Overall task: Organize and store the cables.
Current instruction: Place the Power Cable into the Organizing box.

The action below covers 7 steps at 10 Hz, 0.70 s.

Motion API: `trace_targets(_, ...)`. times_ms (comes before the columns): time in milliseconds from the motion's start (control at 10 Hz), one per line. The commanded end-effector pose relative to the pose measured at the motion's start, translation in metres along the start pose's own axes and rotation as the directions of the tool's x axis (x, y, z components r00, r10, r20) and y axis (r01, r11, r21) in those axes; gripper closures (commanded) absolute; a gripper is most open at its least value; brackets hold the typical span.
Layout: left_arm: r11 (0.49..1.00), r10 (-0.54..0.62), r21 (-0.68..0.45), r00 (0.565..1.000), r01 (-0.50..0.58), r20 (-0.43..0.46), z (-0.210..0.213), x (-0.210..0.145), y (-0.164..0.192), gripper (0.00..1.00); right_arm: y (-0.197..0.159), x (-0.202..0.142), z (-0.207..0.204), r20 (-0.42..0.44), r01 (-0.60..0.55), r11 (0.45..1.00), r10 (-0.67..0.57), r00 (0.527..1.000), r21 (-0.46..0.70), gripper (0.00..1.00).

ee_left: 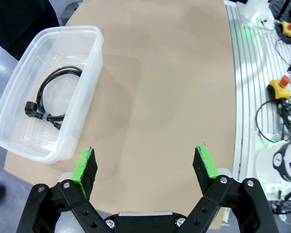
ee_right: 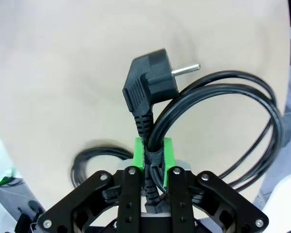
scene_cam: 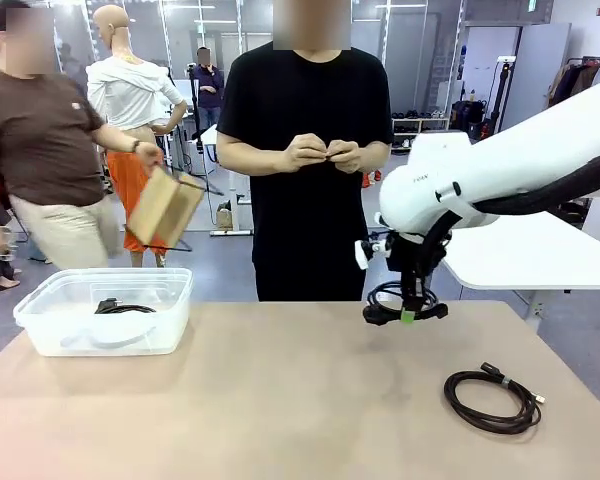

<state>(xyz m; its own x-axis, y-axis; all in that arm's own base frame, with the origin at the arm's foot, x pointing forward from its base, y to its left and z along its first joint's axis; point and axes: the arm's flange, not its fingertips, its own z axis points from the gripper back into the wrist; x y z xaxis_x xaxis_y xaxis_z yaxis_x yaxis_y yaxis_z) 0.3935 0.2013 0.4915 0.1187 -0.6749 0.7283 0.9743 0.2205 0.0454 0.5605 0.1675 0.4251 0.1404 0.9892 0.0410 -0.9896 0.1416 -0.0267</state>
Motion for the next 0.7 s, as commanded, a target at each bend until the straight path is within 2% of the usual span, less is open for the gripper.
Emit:
trace_targets(0,1.0,0.009,0.011,1.0,-0.009,0.001,0.001,0.003,0.001,0.0,0.044,0.035,0.004,-0.019,0.034,0.999,-0.034,0.999,-0.036,1.0)
trace_targets(300,1.0,0.009,0.011,1.0,-0.009,0.001,0.001,0.003,0.001,0.0,0.118,0.099,-0.019,-0.023,-0.042,0.998,0.041,0.999,-0.046,1.0)
trace_targets(600,1.0,0.009,0.011,1.0,-0.009,0.001,0.001,0.003,0.001,0.0,0.167,0.133,-0.048,-0.045,-0.077,0.996,0.076,0.996,-0.037,1.0)
